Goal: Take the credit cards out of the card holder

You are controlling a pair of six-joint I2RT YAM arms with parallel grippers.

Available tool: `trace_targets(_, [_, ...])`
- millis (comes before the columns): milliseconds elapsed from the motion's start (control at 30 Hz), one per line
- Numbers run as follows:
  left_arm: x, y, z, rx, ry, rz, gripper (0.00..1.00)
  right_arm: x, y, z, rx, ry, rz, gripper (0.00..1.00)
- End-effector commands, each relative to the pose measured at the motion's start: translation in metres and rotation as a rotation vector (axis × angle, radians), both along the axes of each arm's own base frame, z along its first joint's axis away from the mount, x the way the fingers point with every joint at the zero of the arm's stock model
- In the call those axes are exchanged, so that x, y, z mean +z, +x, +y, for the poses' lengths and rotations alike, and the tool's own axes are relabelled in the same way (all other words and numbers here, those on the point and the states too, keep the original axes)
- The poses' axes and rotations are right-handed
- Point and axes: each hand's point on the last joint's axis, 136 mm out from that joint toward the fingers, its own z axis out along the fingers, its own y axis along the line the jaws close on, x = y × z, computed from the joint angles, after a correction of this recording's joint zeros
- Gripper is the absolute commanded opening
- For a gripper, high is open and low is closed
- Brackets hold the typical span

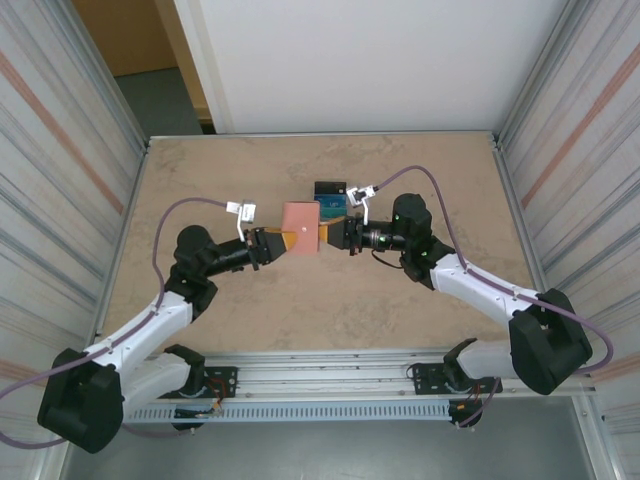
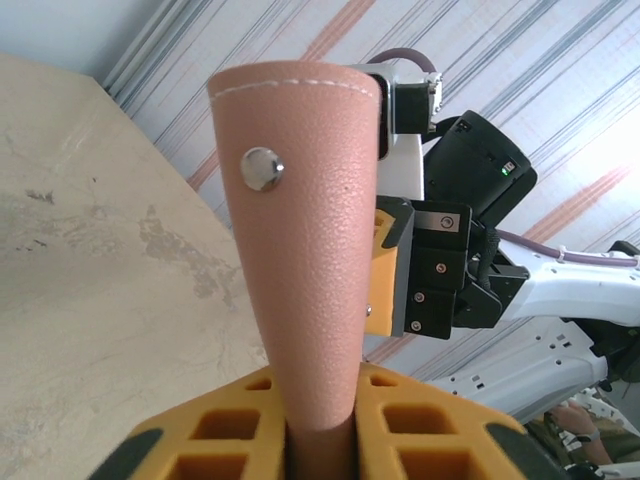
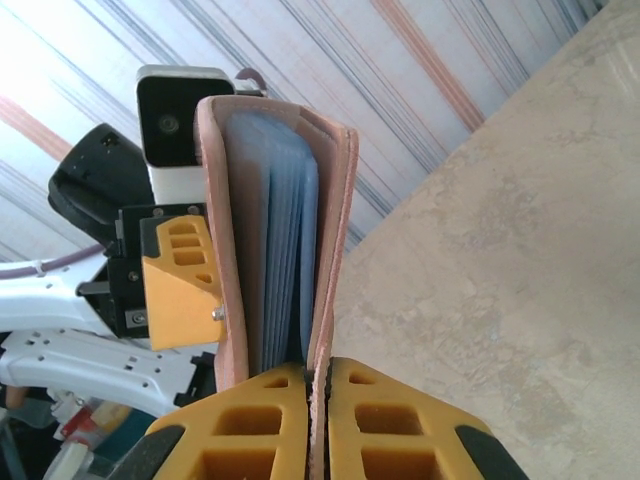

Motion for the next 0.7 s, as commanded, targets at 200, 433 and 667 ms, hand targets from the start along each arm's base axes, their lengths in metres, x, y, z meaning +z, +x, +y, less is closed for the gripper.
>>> trace_targets(200, [-0.002, 0.006, 0.004, 0.056, 0.060, -0.006, 0.81, -0.013, 0.011, -0.008, -0.175, -0.207, -0.010, 0.00])
trace_targets(433, [-0.016, 0.014, -0.001, 0.046, 0.069, 0.040, 0.96, -0.014, 0.016, -0.011, -0.240, -0.255, -0.001, 0.00])
trace_targets(667, [-0.025, 0.018, -0.007, 0.052, 0.100, 0.055, 0.97, -0.020, 0.026, -0.022, -0.342, -0.351, 0.014, 0.00])
